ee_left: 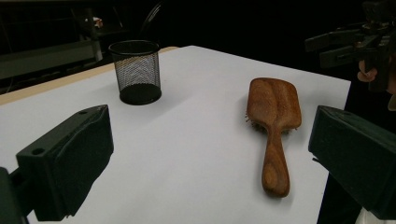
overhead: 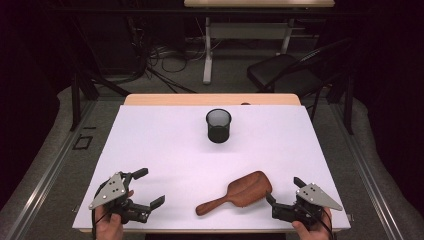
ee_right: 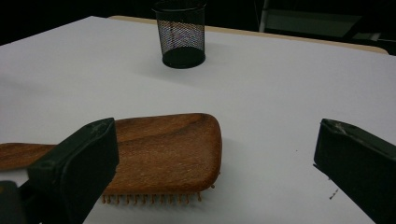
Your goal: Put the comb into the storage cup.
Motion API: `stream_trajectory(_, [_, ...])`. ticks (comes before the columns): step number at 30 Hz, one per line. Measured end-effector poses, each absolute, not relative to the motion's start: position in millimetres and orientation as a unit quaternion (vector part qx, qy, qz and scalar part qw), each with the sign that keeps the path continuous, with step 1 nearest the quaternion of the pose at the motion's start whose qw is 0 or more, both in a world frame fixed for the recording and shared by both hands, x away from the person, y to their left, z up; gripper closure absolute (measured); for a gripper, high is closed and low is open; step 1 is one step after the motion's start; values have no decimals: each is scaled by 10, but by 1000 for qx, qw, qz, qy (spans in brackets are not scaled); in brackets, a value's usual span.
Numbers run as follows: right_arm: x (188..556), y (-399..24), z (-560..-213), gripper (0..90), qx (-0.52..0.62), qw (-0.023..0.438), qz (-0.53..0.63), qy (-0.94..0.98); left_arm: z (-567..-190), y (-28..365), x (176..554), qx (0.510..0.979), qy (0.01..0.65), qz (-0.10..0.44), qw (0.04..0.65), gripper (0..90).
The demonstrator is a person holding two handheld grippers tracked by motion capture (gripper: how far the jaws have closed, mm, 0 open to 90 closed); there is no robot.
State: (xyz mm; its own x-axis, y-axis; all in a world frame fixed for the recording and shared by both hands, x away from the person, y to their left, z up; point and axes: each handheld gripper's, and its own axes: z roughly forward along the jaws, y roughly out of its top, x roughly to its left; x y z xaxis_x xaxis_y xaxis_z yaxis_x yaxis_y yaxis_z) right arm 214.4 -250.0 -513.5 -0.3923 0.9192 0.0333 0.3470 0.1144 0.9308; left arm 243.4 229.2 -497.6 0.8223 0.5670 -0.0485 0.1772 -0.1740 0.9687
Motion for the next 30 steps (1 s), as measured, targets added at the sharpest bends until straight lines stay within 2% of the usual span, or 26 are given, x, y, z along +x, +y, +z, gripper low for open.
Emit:
stream_trajectory(12, [2157,-2390,-5145,25,458,289,465,700,-4989,2315,2465,748,251,161,593,1])
stream_trajectory(16, [2139,-2350,-5140,142,454,298,457,705,-4995,2317,2464,748,254,158,592,1])
stream_trajectory(17, [2141,-2344,-5144,147,451,299,457,706,-4997,2315,2463,748,254,158,593,1])
stream_trajectory(27, [2173,-2264,-5137,364,428,272,462,728,-5006,2312,2441,749,259,160,589,1])
stream_trajectory(30, [2189,-2226,-5132,389,418,260,465,735,-5010,2313,2449,751,258,159,587,1])
